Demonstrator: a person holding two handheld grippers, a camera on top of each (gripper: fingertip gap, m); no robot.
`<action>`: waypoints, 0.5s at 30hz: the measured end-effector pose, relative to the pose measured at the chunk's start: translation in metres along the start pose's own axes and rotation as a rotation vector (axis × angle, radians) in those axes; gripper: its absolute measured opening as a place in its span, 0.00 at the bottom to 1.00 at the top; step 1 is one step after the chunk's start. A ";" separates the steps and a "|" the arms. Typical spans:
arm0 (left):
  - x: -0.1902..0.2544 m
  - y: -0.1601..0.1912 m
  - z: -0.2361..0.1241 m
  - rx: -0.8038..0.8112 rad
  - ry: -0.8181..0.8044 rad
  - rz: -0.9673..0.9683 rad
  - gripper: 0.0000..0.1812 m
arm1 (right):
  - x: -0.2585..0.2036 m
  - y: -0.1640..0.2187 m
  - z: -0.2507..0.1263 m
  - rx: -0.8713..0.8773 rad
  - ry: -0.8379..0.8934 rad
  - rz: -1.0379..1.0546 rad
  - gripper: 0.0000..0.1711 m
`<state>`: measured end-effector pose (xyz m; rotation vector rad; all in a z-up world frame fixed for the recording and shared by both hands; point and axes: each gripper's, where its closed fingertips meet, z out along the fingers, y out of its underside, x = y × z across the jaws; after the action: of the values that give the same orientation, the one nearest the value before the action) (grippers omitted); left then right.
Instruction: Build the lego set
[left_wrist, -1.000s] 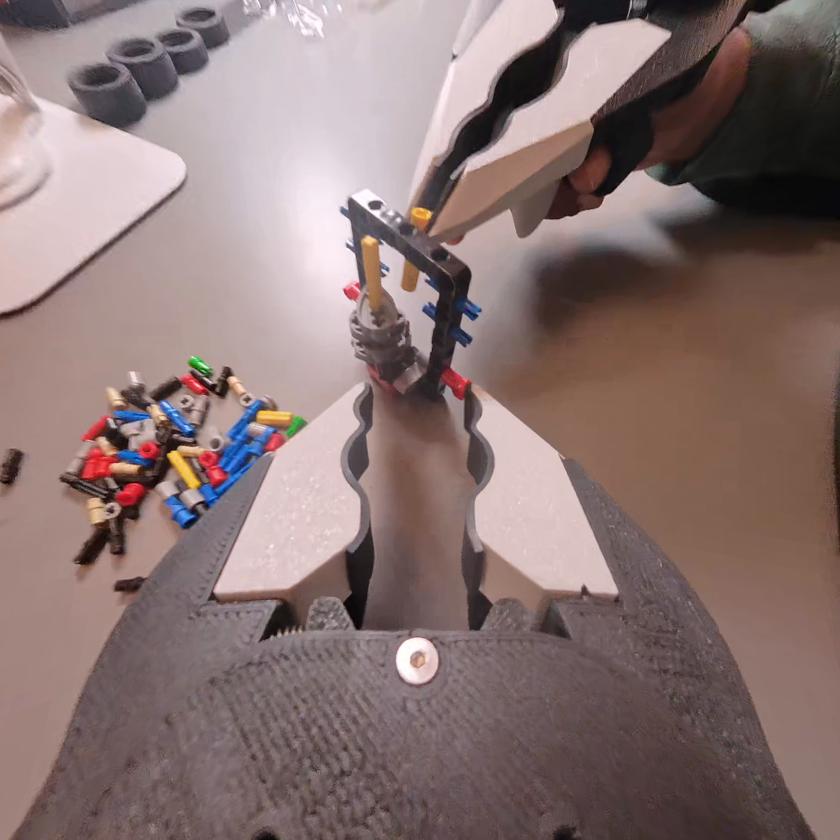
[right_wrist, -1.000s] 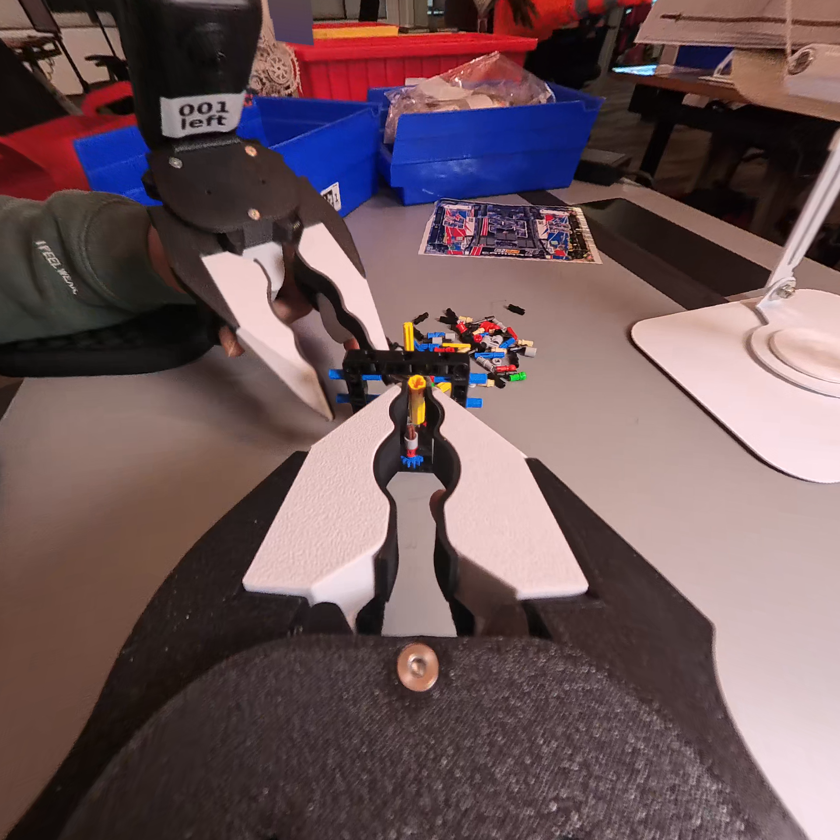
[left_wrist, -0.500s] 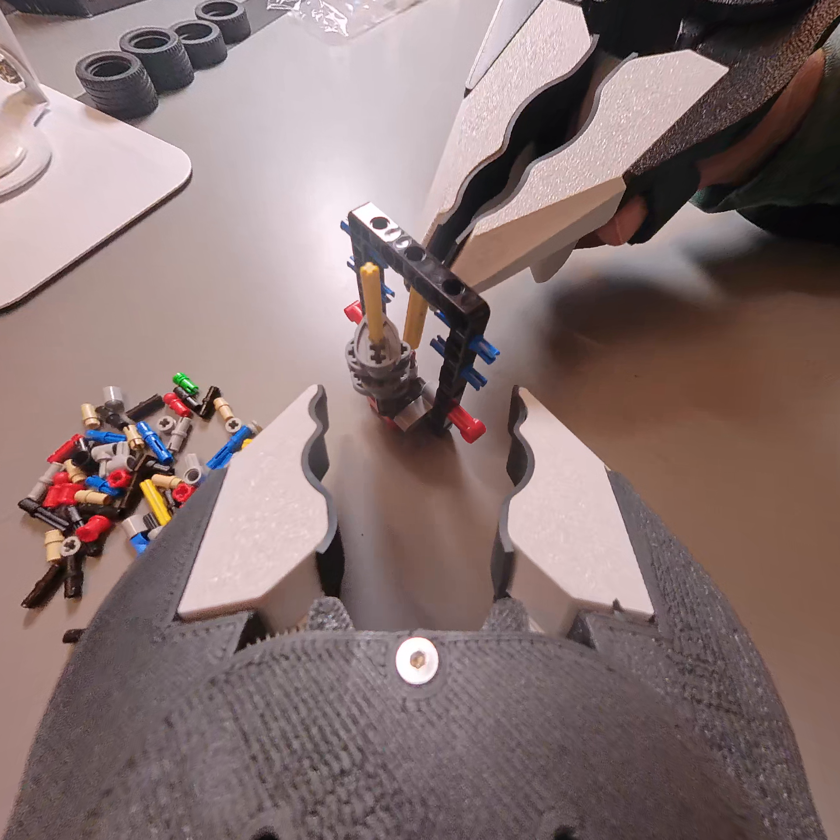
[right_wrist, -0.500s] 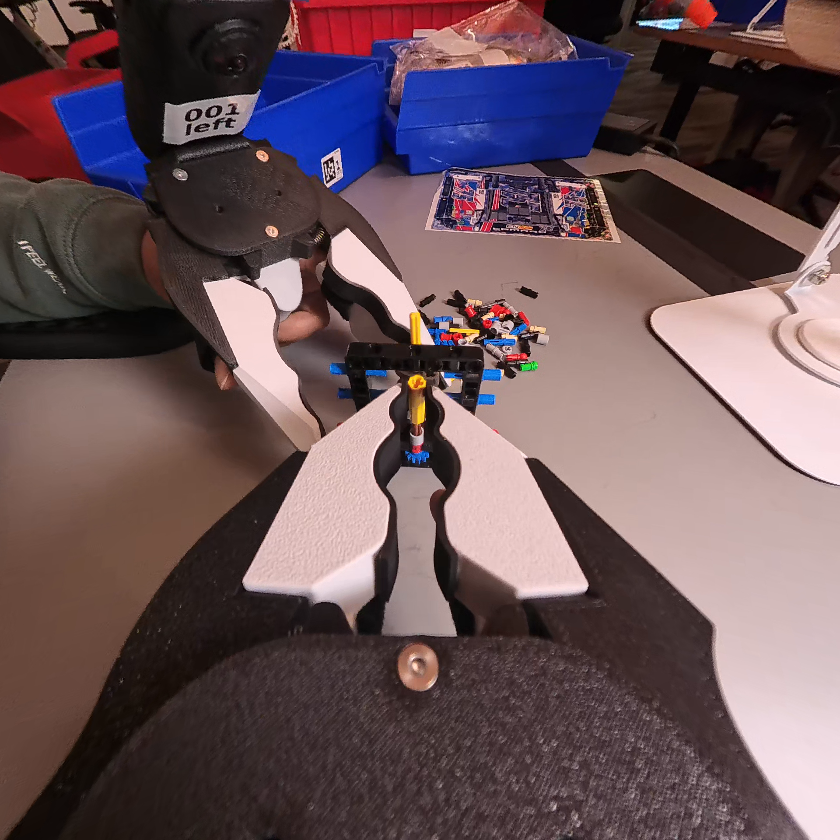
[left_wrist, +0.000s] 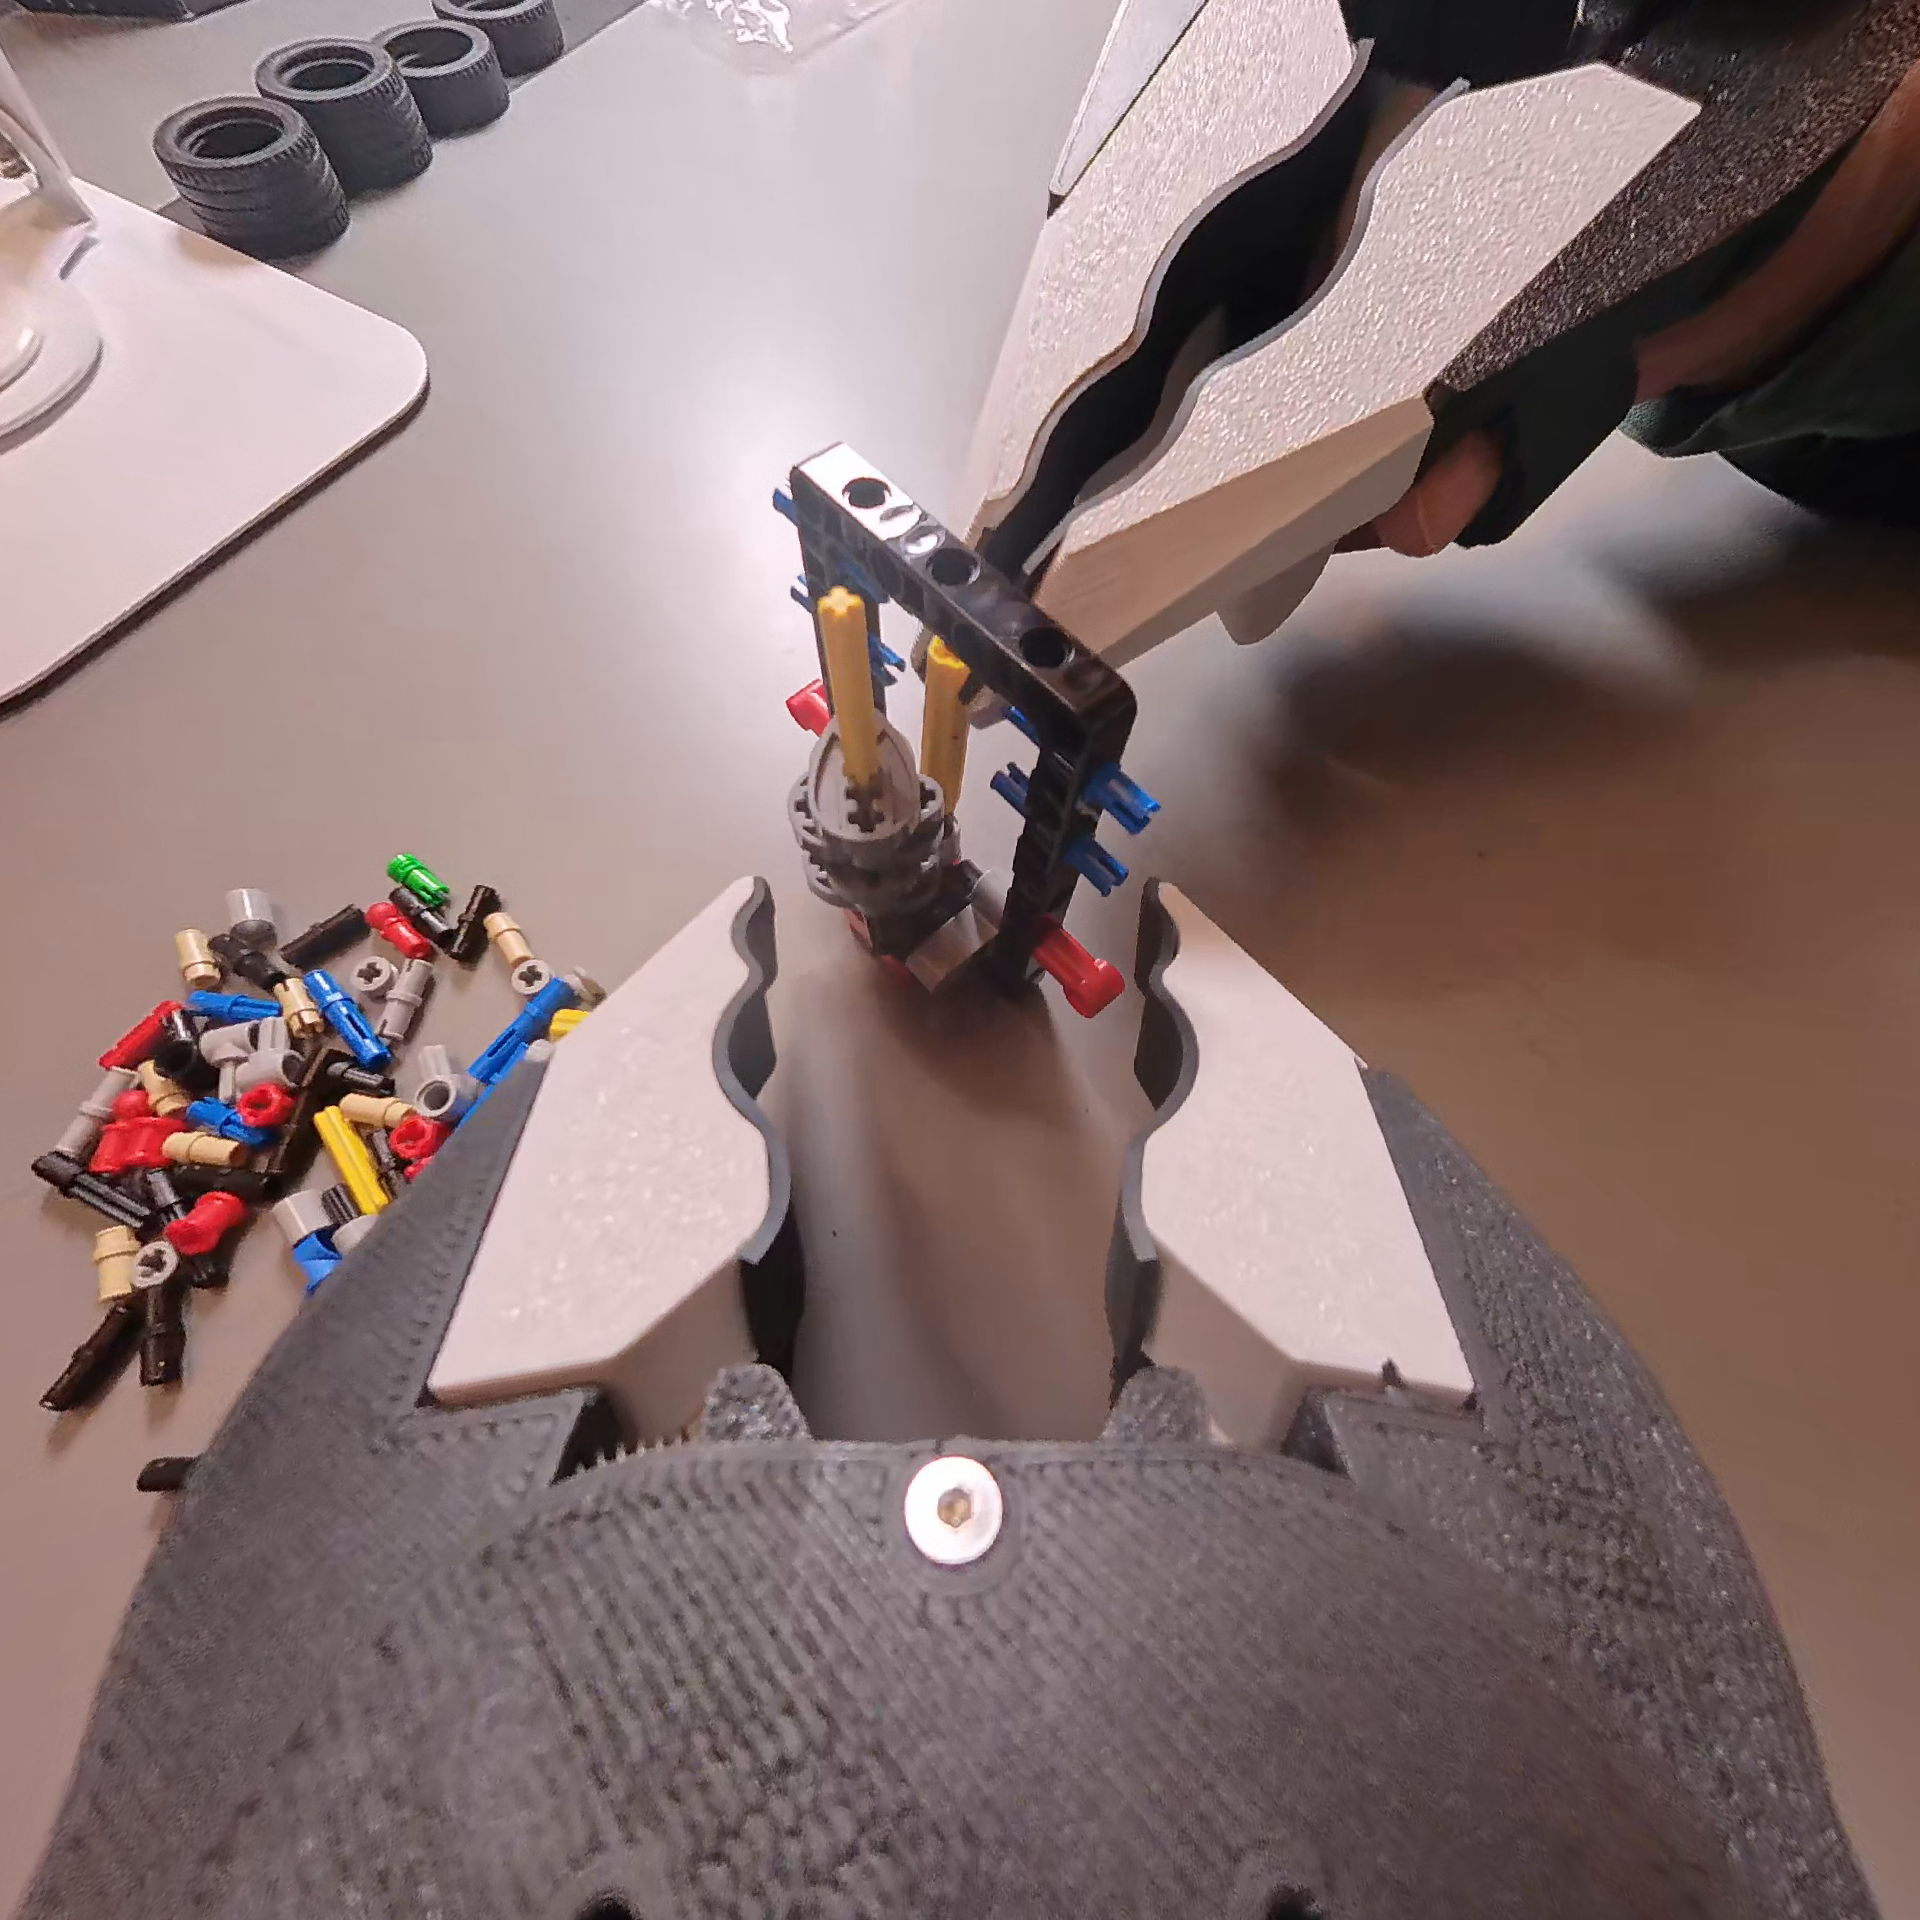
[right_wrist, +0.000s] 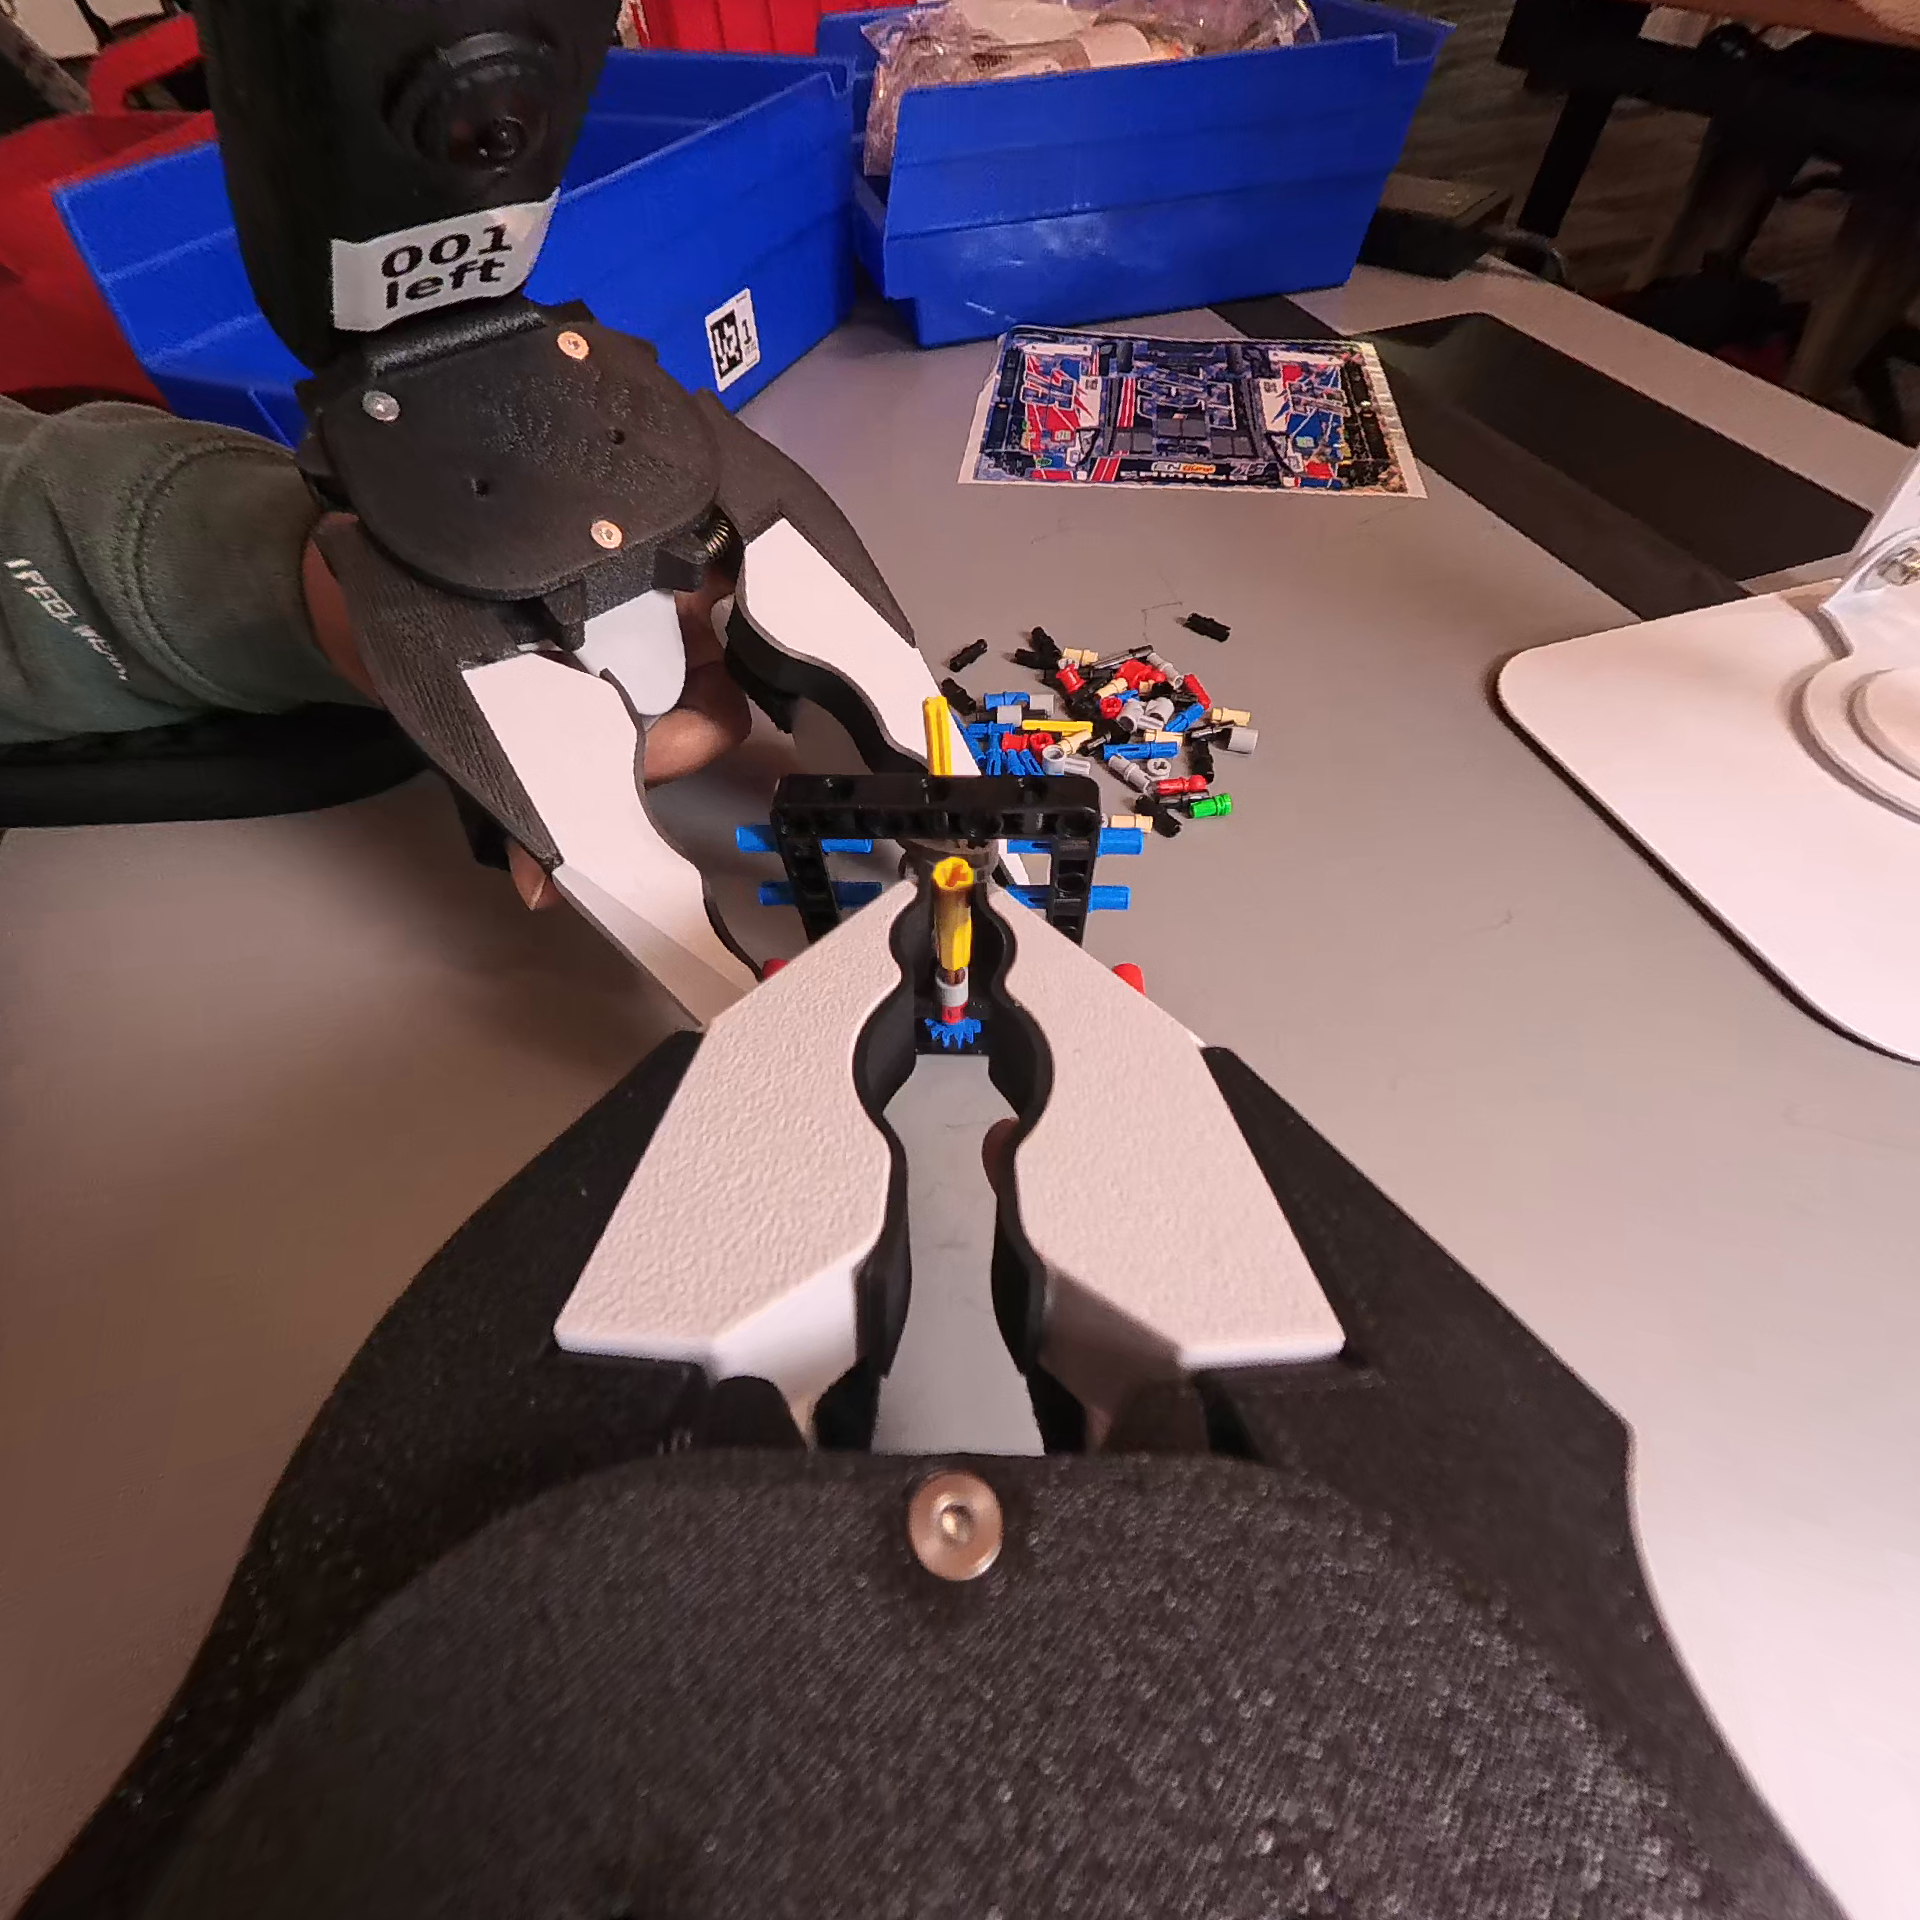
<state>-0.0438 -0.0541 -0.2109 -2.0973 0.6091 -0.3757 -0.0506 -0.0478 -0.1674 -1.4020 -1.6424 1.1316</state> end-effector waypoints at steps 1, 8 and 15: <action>0.000 0.000 0.000 -0.002 -0.001 0.002 0.38 | 0.000 0.000 0.000 -0.002 -0.002 0.001 0.03; -0.003 0.000 -0.006 0.004 -0.011 0.007 0.36 | 0.000 0.001 0.002 -0.024 0.005 0.011 0.03; 0.002 0.000 -0.003 0.002 0.008 0.018 0.32 | 0.001 0.002 0.003 -0.113 0.015 0.013 0.02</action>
<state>-0.0437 -0.0569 -0.2096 -2.0883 0.6321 -0.3741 -0.0531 -0.0473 -0.1701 -1.4906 -1.7112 1.0473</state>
